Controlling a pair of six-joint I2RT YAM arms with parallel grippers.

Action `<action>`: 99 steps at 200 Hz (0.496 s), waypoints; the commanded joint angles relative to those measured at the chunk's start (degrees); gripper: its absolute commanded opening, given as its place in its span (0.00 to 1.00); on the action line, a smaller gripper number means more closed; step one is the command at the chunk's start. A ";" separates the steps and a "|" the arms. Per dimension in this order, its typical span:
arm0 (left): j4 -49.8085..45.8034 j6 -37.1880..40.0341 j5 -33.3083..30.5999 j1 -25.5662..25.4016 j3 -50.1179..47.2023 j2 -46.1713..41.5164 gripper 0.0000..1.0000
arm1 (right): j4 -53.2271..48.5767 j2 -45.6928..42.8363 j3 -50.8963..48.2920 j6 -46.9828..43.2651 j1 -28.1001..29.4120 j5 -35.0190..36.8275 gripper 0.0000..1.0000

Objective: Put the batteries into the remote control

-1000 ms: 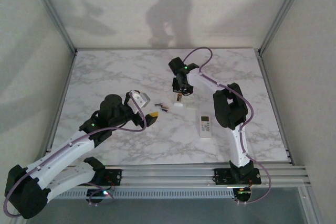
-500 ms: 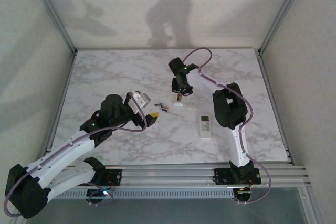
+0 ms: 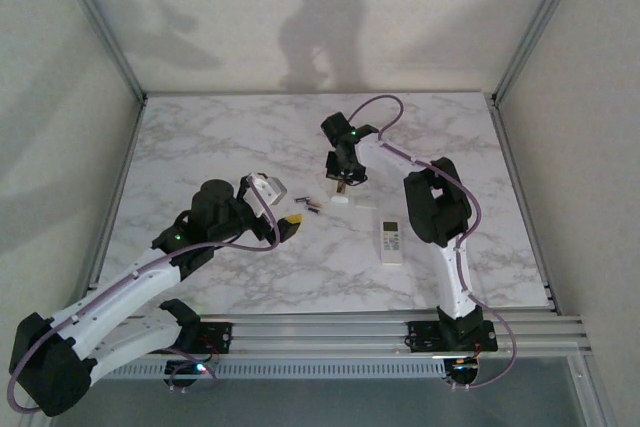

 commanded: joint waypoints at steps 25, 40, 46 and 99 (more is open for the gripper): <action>-0.40 0.12 0.22 0.16 1.50 0.17 0.99 | -0.34 -0.92 -2.48 2.29 0.07 -2.45 0.13; -0.46 0.12 0.26 0.20 1.50 0.27 0.99 | -0.15 -1.43 -1.99 1.99 0.11 -2.89 0.14; -0.43 0.04 0.26 0.16 1.50 0.30 0.99 | -0.35 -1.69 -1.64 1.82 0.18 -2.82 0.14; -0.52 0.07 0.11 0.21 1.50 0.16 0.99 | -2.22 -5.89 -0.97 1.93 -0.22 2.27 0.18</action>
